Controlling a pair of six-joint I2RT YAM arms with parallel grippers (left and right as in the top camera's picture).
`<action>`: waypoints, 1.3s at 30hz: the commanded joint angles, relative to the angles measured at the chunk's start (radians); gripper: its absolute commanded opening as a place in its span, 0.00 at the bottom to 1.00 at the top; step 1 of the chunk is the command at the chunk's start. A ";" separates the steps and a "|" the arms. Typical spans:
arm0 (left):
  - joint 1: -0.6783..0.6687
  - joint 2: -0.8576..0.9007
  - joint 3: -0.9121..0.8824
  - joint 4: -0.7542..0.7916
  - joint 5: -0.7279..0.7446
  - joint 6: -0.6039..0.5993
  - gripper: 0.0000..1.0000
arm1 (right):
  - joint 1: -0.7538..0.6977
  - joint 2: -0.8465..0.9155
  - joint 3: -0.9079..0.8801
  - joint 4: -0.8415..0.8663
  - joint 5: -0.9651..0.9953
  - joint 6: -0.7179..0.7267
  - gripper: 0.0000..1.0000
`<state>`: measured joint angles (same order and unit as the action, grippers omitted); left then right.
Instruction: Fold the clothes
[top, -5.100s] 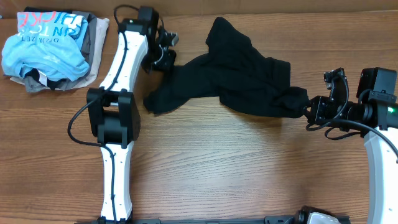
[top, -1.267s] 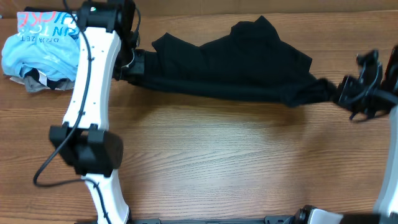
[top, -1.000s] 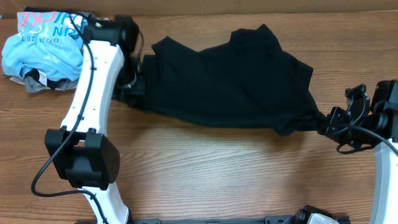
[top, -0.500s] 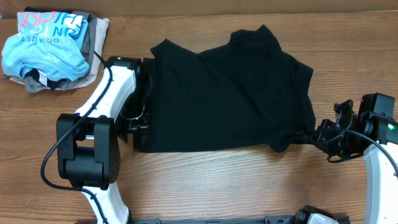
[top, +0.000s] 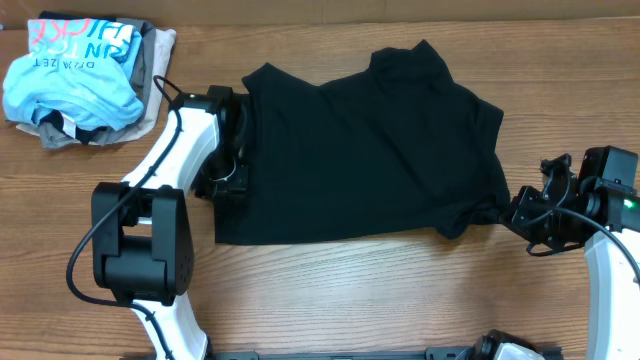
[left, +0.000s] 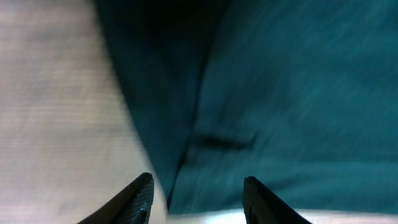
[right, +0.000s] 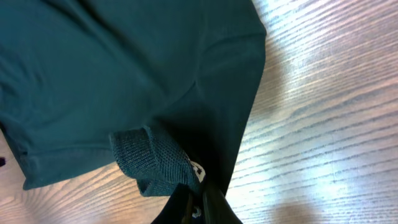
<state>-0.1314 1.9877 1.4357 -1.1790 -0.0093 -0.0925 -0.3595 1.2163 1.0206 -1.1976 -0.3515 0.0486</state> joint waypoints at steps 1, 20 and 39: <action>-0.009 0.000 -0.061 0.082 0.093 0.079 0.49 | -0.005 -0.010 0.001 0.018 0.000 0.001 0.06; -0.009 0.001 -0.151 0.208 0.111 0.077 0.04 | -0.004 -0.010 0.001 0.030 0.000 0.001 0.08; 0.001 0.000 0.058 0.024 0.103 0.070 0.12 | -0.005 -0.010 0.001 0.031 0.000 0.001 0.08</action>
<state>-0.1314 1.9888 1.4792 -1.1481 0.0872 -0.0200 -0.3592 1.2163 1.0206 -1.1713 -0.3511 0.0498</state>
